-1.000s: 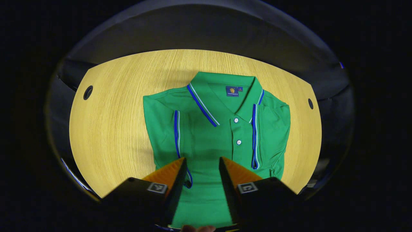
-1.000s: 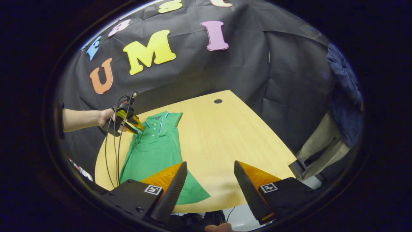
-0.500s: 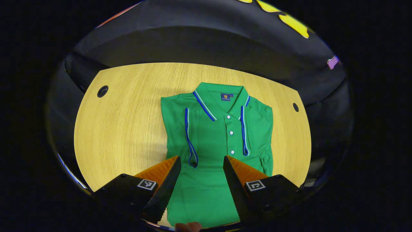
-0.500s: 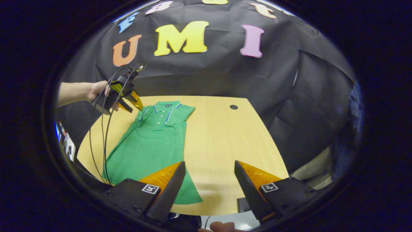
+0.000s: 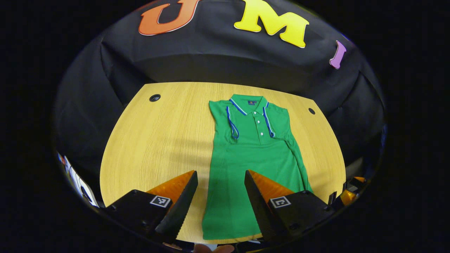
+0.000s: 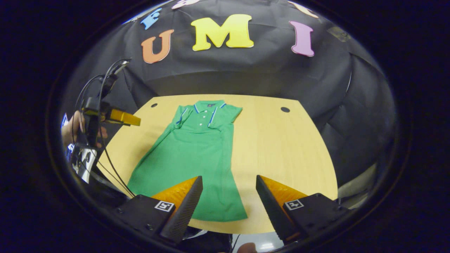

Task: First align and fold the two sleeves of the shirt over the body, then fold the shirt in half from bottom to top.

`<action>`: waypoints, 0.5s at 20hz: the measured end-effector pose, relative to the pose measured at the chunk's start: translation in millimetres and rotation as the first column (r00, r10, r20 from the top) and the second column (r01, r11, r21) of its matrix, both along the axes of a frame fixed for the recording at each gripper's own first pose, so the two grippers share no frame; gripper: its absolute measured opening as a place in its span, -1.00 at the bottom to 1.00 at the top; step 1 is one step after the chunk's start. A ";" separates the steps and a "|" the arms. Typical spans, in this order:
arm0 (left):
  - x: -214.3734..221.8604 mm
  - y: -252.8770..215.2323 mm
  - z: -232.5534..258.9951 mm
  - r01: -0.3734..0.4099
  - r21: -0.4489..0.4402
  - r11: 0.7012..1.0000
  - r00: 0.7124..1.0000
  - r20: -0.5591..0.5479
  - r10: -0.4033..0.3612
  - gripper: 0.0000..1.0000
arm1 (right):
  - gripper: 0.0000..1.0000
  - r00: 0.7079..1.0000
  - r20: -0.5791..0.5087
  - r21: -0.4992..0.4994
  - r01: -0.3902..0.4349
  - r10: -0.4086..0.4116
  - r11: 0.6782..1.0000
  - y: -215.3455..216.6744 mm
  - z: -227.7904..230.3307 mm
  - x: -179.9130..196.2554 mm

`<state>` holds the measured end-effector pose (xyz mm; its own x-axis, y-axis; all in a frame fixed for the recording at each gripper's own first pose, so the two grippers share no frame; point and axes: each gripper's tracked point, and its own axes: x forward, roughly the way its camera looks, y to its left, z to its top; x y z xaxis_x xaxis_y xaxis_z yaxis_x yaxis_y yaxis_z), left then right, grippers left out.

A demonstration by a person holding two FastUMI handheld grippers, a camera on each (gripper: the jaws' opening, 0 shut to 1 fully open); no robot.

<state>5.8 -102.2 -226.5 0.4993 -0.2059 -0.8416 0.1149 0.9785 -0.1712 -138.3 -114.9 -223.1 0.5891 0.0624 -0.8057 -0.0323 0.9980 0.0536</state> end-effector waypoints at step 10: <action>-180.9 36.2 -61.6 0.099 -0.007 0.995 0.973 -0.210 -0.098 0.75 | 0.95 0.978 -0.208 -0.021 -0.025 0.021 0.999 -23.9 -50.6 -71.8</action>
